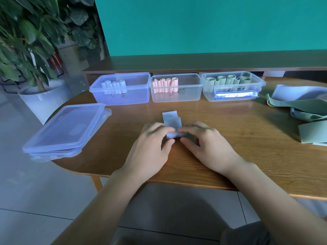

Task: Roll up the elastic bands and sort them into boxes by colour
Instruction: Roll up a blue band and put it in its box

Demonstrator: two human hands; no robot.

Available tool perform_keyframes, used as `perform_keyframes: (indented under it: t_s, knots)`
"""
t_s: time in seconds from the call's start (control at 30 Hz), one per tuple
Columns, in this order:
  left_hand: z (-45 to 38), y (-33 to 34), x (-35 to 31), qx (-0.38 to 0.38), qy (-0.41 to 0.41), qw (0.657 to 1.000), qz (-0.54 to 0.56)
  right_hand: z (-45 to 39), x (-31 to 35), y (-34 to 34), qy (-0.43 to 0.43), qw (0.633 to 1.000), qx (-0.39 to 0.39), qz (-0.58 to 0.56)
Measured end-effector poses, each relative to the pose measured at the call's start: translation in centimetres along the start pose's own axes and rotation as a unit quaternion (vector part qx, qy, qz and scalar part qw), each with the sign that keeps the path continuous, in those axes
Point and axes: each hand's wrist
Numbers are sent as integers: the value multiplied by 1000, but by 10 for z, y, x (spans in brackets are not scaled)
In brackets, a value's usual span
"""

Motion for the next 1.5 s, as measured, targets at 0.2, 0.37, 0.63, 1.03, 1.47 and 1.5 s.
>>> perform_keyframes:
  t_s: [0.2,0.37,0.63,1.03,1.47,1.5]
  knots:
    - [-3,0,2,16,-12,1000,-5,-2,2,-2,-2,999,14,35]
    - [-8,0,3,29,-28,999,-2,-5,0,-2,-28,999,-6,38]
    - [-9,-2,2,4,-25,1000,-17,-17,-8,-4,-26,997,20,65]
    - [-20,2,5,16,-55,998,-37,-26,-11,-6,-45,996,28,66]
    - [-28,4,6,28,-51,998,-34,-35,-14,-8,-34,998,18,54]
    - [-29,4,7,35,-53,997,-37,-35,-14,-8,-35,998,16,53]
Point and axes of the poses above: each hand's wrist, its own z-axis away from the middle knuckle, its own y-axis out of the palm, x = y × z, and after that the axes turned 14 degrees about x, right-handed
